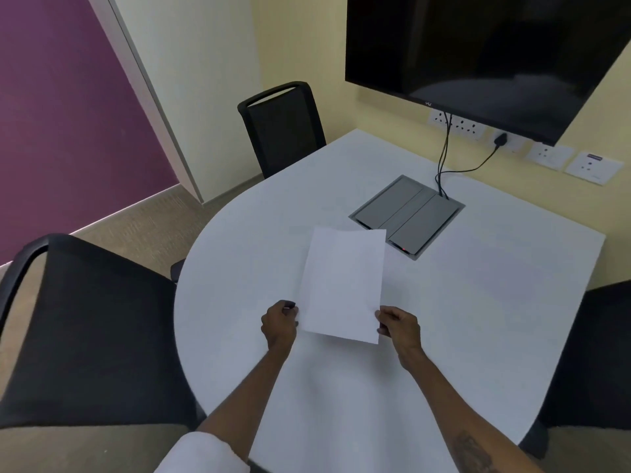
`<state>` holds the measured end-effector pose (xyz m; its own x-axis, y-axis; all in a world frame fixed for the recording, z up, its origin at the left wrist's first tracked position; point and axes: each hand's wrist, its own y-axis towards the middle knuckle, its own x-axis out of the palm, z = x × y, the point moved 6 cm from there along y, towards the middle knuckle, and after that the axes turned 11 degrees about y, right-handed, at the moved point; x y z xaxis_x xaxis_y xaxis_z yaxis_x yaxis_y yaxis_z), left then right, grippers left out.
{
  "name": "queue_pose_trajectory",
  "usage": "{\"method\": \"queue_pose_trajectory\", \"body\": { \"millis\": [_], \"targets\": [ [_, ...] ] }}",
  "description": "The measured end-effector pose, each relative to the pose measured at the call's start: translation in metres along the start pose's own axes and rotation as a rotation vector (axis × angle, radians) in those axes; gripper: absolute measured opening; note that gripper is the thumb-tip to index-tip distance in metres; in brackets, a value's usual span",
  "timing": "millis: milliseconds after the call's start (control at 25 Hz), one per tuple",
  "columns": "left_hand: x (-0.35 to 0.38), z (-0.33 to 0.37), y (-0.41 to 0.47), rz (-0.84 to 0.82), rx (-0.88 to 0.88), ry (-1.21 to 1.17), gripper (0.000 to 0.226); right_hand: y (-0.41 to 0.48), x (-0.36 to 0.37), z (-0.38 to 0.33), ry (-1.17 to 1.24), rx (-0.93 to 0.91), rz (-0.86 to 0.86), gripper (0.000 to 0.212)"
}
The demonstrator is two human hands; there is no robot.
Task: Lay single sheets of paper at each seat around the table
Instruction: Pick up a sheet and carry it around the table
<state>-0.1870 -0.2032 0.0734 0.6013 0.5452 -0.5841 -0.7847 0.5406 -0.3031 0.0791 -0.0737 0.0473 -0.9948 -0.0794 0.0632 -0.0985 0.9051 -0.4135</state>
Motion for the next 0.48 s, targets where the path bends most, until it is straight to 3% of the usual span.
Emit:
{"method": "queue_pose_trajectory", "body": {
  "millis": [240,480],
  "targets": [
    [-0.063,-0.026,-0.012,-0.009,0.026,0.027,0.014,-0.07,0.031,0.031,0.13,0.055,0.026,0.016],
    [-0.103,-0.038,0.03,-0.025,0.066,0.094,0.014,-0.091,0.081,0.049,0.159,0.091,0.041,0.014]
  ]
}}
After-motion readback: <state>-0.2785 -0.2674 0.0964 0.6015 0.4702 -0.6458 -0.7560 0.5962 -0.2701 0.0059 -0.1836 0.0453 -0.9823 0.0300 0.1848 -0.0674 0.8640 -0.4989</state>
